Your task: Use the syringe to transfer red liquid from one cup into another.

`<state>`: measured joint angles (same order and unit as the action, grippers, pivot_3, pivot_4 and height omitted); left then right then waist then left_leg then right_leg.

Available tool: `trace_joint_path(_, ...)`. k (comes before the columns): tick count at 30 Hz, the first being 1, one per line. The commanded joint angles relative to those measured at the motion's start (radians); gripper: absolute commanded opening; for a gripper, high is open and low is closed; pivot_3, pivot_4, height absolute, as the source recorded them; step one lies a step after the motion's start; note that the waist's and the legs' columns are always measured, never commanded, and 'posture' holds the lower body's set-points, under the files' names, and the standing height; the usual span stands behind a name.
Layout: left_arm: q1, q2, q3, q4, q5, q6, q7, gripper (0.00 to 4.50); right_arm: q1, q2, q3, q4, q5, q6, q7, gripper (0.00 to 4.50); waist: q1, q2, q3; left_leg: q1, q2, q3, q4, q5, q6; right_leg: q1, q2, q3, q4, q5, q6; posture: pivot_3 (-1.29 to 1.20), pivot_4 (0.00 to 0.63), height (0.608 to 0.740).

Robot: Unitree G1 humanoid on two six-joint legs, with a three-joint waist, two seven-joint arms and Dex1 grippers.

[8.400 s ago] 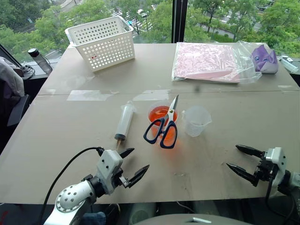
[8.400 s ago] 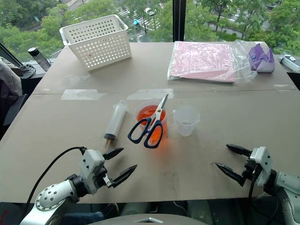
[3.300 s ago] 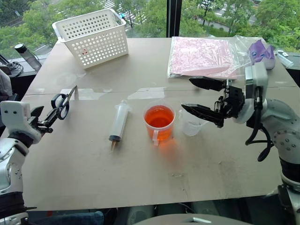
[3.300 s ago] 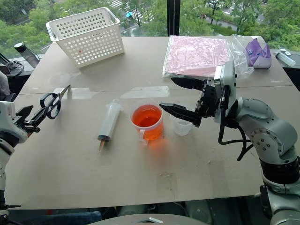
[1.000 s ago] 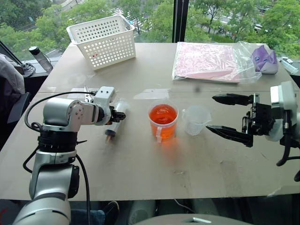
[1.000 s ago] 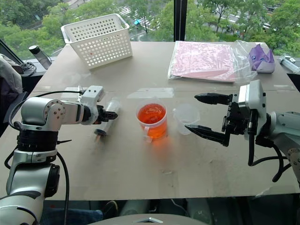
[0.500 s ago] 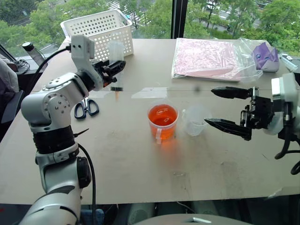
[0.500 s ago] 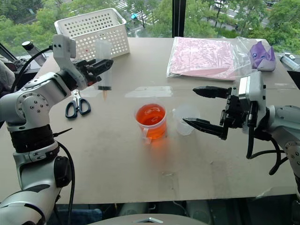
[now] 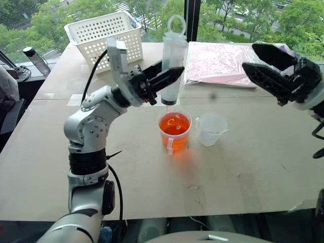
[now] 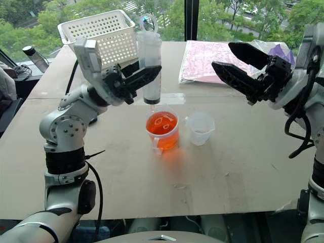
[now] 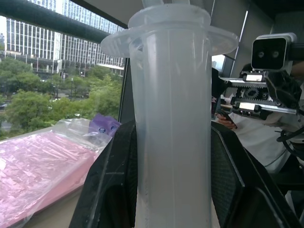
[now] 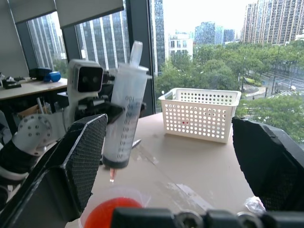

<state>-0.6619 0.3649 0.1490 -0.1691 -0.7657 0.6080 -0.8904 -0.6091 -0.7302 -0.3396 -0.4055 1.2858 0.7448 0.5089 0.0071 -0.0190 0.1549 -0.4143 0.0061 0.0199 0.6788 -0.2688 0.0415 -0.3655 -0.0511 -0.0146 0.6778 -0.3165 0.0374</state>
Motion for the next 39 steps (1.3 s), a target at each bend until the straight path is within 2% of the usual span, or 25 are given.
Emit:
trace_joint_path(1, 0.012, -0.018, -0.041, 0.033, 0.051, -0.127, -0.075, 1.37, -0.058, 0.014, 0.007, -0.039, 0.079, 0.029, -0.134, 4.50, 0.001, 0.000, 0.000, 0.000, 0.000, 0.000, 0.000, 0.000, 0.000, 0.000, 0.000, 0.000, 0.000, 0.000, 0.000, 0.00, 0.150, 0.740)
trace_joint_path(8, 0.068, -0.043, -0.099, 0.092, 0.069, -0.216, -0.189, 1.37, -0.090, 0.058, 0.141, -0.056, 0.016, 0.064, -0.184, 4.50, 0.001, 0.000, 0.000, -0.001, 0.000, 0.000, 0.000, 0.000, 0.000, -0.001, 0.000, 0.000, 0.000, 0.000, 0.000, 0.00, 0.150, 0.740)
trace_joint_path(12, 0.093, -0.037, -0.126, 0.111, 0.100, -0.270, -0.241, 1.37, -0.122, 0.044, 0.181, -0.045, 0.040, 0.123, -0.164, 4.50, 0.002, 0.000, 0.000, -0.002, 0.000, 0.000, 0.000, 0.000, 0.001, -0.001, 0.000, 0.000, 0.000, 0.000, 0.000, 0.00, 0.150, 0.740)
trace_joint_path(18, 0.112, -0.050, -0.137, 0.132, 0.141, -0.347, -0.262, 1.37, -0.176, 0.044, 0.200, -0.029, 0.121, 0.198, -0.176, 4.50, 0.002, 0.000, 0.000, -0.002, 0.000, 0.000, 0.000, 0.000, 0.001, -0.001, 0.000, 0.000, 0.000, 0.000, 0.000, 0.00, 0.150, 0.740)
trace_joint_path(25, 0.111, -0.074, -0.144, 0.163, 0.181, -0.418, -0.247, 1.37, -0.208, 0.087, 0.252, 0.010, 0.074, 0.239, -0.250, 4.50, 0.003, 0.000, 0.000, -0.002, 0.000, 0.000, 0.000, -0.001, 0.001, -0.002, 0.000, 0.000, 0.000, 0.000, 0.000, 0.00, 0.150, 0.740)
trace_joint_path(28, 0.116, -0.073, -0.146, 0.166, 0.182, -0.423, -0.250, 1.37, -0.218, 0.099, 0.255, 0.011, 0.063, 0.246, -0.257, 3.65, 0.003, 0.000, 0.000, -0.002, 0.000, 0.000, 0.000, -0.001, 0.001, -0.002, 0.000, 0.000, 0.000, 0.000, 0.000, 0.00, 0.150, 0.740)
trace_joint_path(30, 0.120, -0.074, -0.147, 0.170, 0.180, -0.424, -0.250, 1.37, -0.222, 0.111, 0.251, 0.013, 0.084, 0.260, -0.276, 2.80, 0.002, 0.000, 0.000, -0.002, 0.000, 0.000, 0.000, -0.001, 0.001, -0.002, 0.000, 0.000, 0.000, 0.000, 0.000, 0.00, 0.150, 0.740)
trace_joint_path(32, 0.122, -0.079, -0.151, 0.173, 0.180, -0.425, -0.252, 1.37, -0.224, 0.111, 0.258, 0.013, 0.073, 0.275, -0.283, 1.74, 0.002, 0.000, 0.000, -0.002, 0.000, 0.000, 0.000, -0.001, 0.001, -0.002, 0.000, 0.000, 0.000, 0.000, 0.000, 0.00, 0.150, 0.740)
trace_joint_path(34, 0.121, -0.084, -0.153, 0.176, 0.177, -0.424, -0.253, 1.37, -0.224, 0.115, 0.259, 0.015, 0.066, 0.284, -0.293, 0.99, 0.003, 0.000, 0.000, -0.002, 0.000, 0.000, 0.000, -0.001, 0.001, -0.002, 0.000, 0.000, 0.000, 0.000, 0.000, 0.00, 0.150, 0.740)
trace_joint_path(36, 0.119, -0.086, -0.152, 0.179, 0.176, -0.424, -0.255, 1.37, -0.226, 0.125, 0.257, 0.017, 0.062, 0.285, -0.304, 0.04, 0.003, 0.000, 0.000, -0.002, 0.000, 0.000, 0.000, -0.001, 0.001, -0.002, 0.000, 0.000, 0.000, 0.000, 0.000, 0.00, 0.150, 0.740)
trace_joint_path(39, 0.120, -0.087, -0.148, 0.187, 0.176, -0.427, -0.254, 1.37, -0.234, 0.147, 0.242, 0.025, 0.087, 0.279, -0.318, 0.04, 0.002, 0.000, 0.000, -0.002, 0.000, 0.000, 0.000, -0.001, 0.001, -0.002, 0.000, 0.000, 0.000, 0.000, 0.000, 0.00, 0.150, 0.740)
